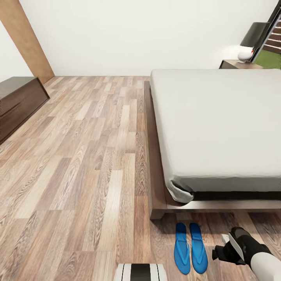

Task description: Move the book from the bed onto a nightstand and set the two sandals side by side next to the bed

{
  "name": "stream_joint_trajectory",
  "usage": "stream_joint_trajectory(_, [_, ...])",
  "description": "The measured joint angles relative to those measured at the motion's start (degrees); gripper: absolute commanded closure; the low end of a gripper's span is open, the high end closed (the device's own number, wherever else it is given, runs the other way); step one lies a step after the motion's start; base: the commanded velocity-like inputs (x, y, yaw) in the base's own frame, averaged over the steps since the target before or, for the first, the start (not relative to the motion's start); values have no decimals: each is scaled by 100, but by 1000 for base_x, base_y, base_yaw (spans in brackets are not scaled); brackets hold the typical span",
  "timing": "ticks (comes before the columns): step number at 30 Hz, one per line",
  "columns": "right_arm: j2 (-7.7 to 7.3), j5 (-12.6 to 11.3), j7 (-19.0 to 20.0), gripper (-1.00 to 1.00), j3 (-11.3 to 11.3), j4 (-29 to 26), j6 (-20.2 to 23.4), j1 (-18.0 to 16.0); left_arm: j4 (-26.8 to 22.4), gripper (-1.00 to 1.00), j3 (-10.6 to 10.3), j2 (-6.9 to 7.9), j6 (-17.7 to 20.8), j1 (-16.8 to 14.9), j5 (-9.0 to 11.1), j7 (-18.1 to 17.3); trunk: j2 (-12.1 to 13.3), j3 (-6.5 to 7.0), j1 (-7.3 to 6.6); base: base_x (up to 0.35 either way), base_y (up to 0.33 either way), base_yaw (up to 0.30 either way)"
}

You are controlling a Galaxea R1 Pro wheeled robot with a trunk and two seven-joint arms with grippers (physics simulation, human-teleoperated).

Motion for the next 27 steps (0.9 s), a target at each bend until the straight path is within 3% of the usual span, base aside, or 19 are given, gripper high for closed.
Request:
stream_joint_trajectory(4, [-23, -1, 0, -100, 0, 133, -104, 1, 0, -100, 0, 2, -5, 4, -3, -1, 5, 89, -10, 0, 0, 0])
stream_joint_trajectory(22, [-83, 20, 2, -100, 15, 444, -224, 92, 0, -100, -2, 4, -43, 13, -5, -89, 6, 89, -10, 0, 0, 0])
stream_joint_trajectory(27, [-94, 21, 1, -100, 16, 446, -228, 175, 0, -100, -3, 4, -55, 15, -6, -103, 12, 199, -23, 0, 0, 0])
